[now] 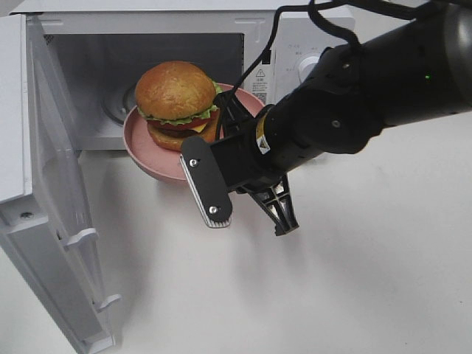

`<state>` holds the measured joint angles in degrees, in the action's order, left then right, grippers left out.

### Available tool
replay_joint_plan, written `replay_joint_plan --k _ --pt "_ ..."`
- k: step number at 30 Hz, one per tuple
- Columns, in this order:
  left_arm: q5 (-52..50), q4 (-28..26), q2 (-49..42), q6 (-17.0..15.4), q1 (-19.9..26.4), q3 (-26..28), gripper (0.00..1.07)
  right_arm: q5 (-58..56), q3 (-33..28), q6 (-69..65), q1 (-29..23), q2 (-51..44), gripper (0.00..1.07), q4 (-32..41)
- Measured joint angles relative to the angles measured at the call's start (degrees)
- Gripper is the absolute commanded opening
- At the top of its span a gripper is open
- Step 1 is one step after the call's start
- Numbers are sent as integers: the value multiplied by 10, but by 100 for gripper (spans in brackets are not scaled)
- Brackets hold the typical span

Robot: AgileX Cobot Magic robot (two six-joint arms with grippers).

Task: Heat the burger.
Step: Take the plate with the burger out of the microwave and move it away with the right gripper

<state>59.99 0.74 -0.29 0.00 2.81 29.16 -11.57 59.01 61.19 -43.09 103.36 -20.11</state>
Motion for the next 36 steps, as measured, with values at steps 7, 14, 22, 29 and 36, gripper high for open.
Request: replay_joint_plan --k 7,14,22,29,36 --pt "0 0 0 0 0 0 84 9 -82 -11 1 -74 0 -1" --pt "0 0 0 0 0 0 84 11 -129 -11 1 -125 0 -1" --pt "0 0 0 0 0 0 84 5 -194 -11 1 -211 0 -1" --pt "0 0 0 0 0 0 84 -42 -233 -13 1 -282 0 -1" --pt "0 0 0 0 0 0 84 -90 -273 -46 1 -364 0 1"
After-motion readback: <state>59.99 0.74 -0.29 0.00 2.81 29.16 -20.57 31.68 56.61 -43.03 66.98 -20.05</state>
